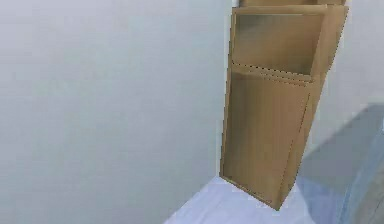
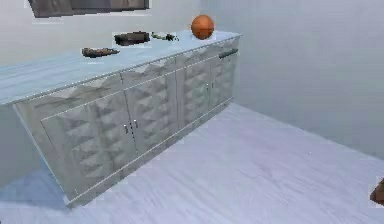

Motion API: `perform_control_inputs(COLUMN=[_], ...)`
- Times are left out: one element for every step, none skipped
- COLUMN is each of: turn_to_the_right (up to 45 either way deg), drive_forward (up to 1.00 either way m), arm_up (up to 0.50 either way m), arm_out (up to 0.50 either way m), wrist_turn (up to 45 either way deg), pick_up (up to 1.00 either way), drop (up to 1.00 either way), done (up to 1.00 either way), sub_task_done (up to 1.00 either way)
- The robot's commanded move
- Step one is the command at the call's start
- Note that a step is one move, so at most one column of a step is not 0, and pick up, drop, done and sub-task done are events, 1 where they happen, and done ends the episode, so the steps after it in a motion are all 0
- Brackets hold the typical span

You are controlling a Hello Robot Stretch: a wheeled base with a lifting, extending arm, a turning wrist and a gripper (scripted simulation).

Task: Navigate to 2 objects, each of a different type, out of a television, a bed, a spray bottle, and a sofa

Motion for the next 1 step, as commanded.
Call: perform_control_inputs(turn_to_the_right=[42.0], drive_forward=[0.0], arm_up=[0.0], arm_out=[0.0], wrist_turn=[0.0], pick_up=[0.0], drop=[0.0], done=[0.0], sub_task_done=[0.0])
